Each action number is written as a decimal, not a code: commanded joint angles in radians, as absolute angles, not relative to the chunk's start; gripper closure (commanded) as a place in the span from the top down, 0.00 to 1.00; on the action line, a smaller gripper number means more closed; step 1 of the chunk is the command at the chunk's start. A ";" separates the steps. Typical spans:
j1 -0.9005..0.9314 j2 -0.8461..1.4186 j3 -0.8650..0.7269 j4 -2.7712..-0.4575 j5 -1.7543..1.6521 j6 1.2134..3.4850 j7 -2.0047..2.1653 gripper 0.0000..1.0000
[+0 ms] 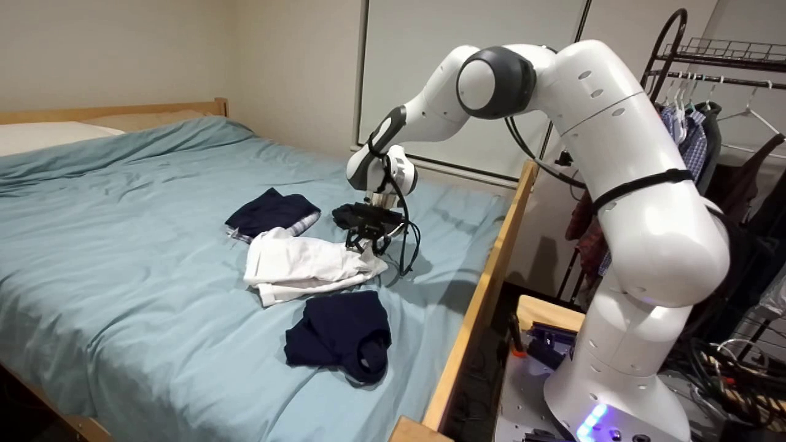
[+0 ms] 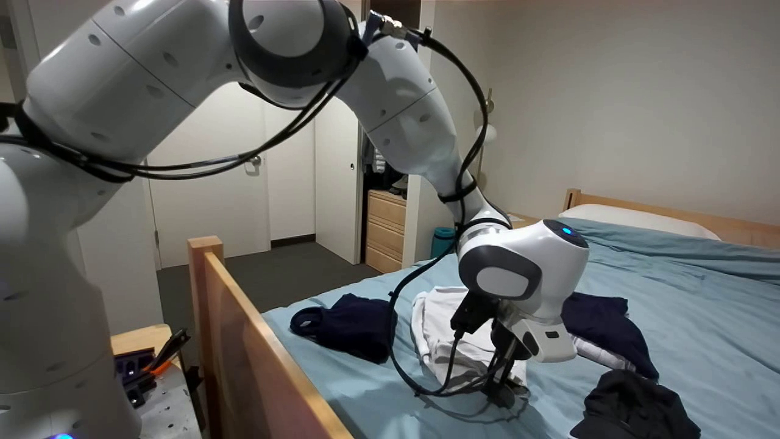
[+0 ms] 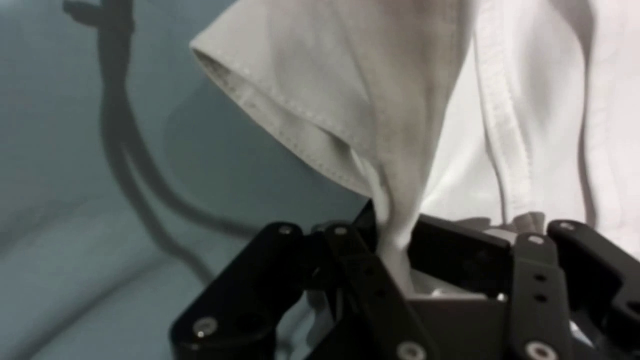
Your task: Fold the white object once
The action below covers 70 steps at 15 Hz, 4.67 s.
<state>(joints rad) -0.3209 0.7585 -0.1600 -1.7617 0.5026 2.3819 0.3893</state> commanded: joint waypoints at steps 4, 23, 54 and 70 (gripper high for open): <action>-0.248 0.679 -0.197 -1.760 0.419 2.412 0.429 0.06; -0.236 0.794 -0.233 -1.556 0.263 2.028 0.603 0.07; -0.394 0.835 -0.134 -1.612 0.617 2.116 0.334 1.00; -0.460 0.842 -0.090 -1.646 0.849 2.066 0.049 0.78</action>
